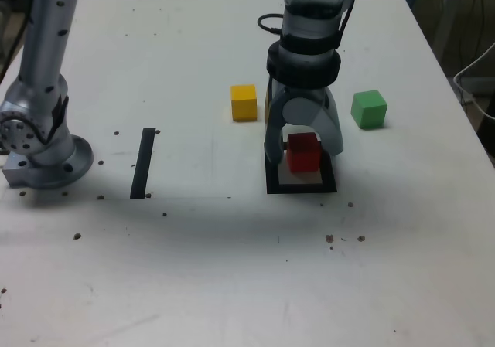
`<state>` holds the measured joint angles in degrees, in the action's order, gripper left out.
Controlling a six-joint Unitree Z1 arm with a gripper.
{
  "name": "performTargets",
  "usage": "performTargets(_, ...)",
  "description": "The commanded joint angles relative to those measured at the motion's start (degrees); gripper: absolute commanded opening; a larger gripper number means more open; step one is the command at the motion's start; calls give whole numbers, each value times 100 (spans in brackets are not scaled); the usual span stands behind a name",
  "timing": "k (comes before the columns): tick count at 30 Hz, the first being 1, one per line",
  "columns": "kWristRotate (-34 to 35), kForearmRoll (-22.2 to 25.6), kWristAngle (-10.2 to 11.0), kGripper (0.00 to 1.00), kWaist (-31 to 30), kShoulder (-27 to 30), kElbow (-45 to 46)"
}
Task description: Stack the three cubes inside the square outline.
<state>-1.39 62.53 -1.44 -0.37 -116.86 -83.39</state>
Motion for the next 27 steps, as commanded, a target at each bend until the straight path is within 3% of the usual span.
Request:
performTargets(1,7,14,24,100,10,34,1)
performTargets(20,-113,231,46,100,27,539,-23)
performTargets(27,-527,606,-33,100,341,631,-314)
